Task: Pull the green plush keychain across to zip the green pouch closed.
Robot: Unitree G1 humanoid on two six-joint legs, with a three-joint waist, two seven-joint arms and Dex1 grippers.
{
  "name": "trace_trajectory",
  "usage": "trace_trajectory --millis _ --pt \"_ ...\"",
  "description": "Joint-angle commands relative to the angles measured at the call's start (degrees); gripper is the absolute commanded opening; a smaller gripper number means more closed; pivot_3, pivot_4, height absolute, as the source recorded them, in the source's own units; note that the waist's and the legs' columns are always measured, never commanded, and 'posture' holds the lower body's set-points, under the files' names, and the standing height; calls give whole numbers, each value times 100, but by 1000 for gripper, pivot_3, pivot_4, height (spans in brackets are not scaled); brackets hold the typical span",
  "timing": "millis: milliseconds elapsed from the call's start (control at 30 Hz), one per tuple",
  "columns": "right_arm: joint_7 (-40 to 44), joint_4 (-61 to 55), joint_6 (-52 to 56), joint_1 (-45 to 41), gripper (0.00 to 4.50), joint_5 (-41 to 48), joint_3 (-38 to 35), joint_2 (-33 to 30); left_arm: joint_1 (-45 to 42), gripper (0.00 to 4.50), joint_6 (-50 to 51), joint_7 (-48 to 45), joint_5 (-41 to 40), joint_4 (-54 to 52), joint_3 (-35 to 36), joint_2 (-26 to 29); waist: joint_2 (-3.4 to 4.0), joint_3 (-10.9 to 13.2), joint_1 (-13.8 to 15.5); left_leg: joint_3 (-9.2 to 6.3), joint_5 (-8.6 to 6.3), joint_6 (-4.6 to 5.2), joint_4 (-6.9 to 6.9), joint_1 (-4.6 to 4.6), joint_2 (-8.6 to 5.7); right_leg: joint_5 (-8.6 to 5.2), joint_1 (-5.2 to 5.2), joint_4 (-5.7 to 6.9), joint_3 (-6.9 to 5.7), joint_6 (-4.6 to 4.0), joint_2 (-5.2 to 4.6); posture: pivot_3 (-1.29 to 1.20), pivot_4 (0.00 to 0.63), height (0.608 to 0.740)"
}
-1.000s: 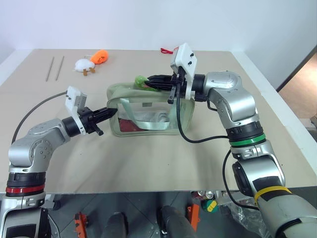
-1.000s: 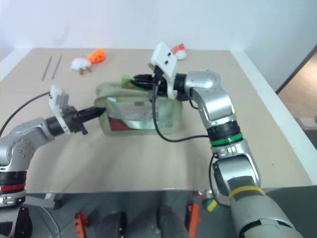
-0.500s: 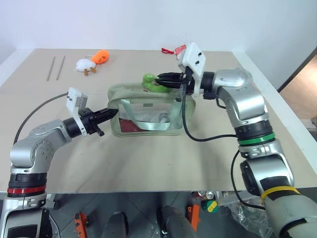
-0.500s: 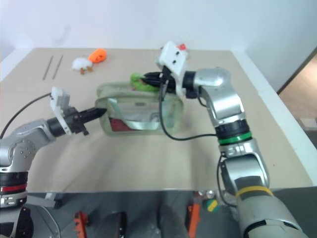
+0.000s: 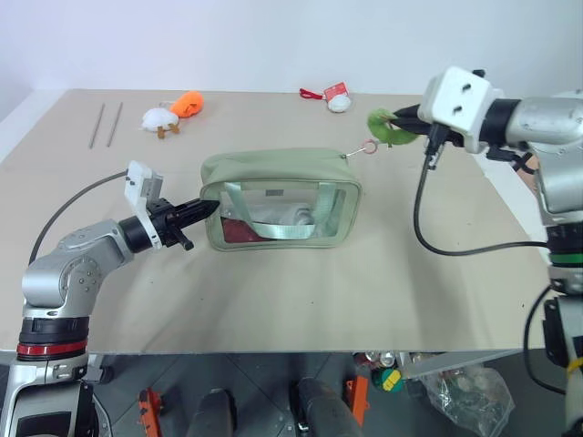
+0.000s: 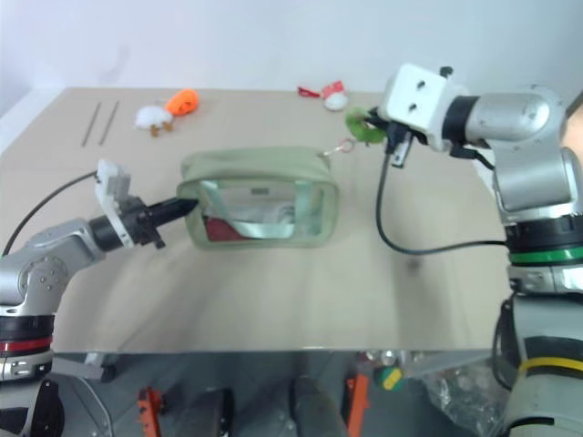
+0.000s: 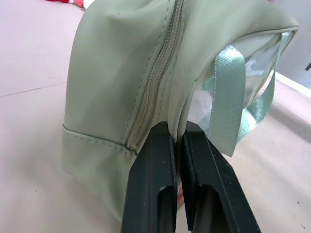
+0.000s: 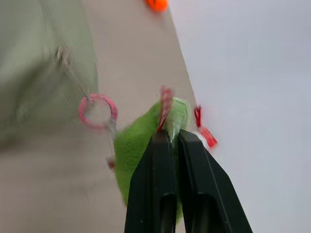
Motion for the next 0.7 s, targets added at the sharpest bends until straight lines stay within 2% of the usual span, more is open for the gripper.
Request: trace_trajectory --millis 33,133,267,400,500,700 --pt "-41 -353 -474 280 47 -739 171 -466 -28 0 -65 -52 38 -15 59 54 0 0 3 1 0 0 0 0 -1 0 0 0 1 0 -2 0 150 740" --pt "-114 -585 -566 581 47 -1063 332 -490 -14 0 -47 -72 31 -14 82 73 1 1 1 6 0 0 1 1 -5 0 -1 1 6 4 -5 0 150 740" --pt "-416 -682 -688 1107 47 -1549 676 -195 -5 0 -13 -83 10 -14 128 95 0 0 5 6 1 -1 3 3 -5 2 1 2 7 6 -5 0 150 740" --pt "-1338 -296 -797 1388 47 -2130 1155 781 3 0 52 -81 -34 -19 176 112 -12 -7 -50 9 1 -2 7 9 -4 4 5 3 10 7 -3 0 150 740" --pt "-1885 199 -1041 1355 47 -2591 1377 1180 -3 0 104 -78 -55 -42 194 130 -2 -1 -35 7 7 -6 4 15 -2 11 4 9 12 2 2 0 150 740" --pt "-1803 287 -1335 1458 47 -2573 1473 1379 -8 0 159 -52 -83 -55 229 170 -6 -4 -36 12 9 -8 7 12 -4 13 6 4 16 7 -3 0 150 740"
